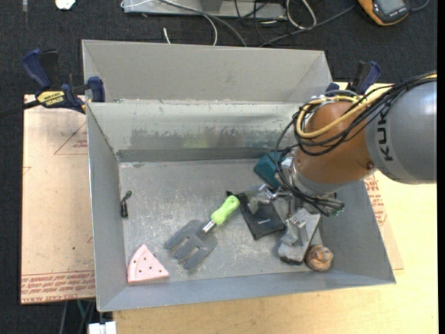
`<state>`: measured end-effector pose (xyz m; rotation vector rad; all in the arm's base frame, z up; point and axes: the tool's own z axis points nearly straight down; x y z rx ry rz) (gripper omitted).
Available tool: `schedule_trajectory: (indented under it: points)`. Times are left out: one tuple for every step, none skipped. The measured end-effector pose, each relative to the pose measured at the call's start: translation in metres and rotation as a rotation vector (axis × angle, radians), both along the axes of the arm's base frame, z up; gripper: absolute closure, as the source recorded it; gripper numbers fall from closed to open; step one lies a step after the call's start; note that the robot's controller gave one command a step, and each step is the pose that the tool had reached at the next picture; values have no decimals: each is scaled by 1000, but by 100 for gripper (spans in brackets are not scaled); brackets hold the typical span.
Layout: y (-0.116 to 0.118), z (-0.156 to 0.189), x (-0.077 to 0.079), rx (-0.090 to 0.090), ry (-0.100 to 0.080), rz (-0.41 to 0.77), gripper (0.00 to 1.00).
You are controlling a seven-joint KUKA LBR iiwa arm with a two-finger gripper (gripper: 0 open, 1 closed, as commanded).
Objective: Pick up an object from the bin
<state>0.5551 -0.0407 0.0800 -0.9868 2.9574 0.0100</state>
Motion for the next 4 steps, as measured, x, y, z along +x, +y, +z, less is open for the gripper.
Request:
schedule_trajectory:
  points:
    - [5,-5,10,2,-4,-18,0]
    - [21,-8,29,7,-1,-235,0]
    - [11,-9,27,9,-3,-331,100]
    - [11,-9,27,9,-3,-331,100]
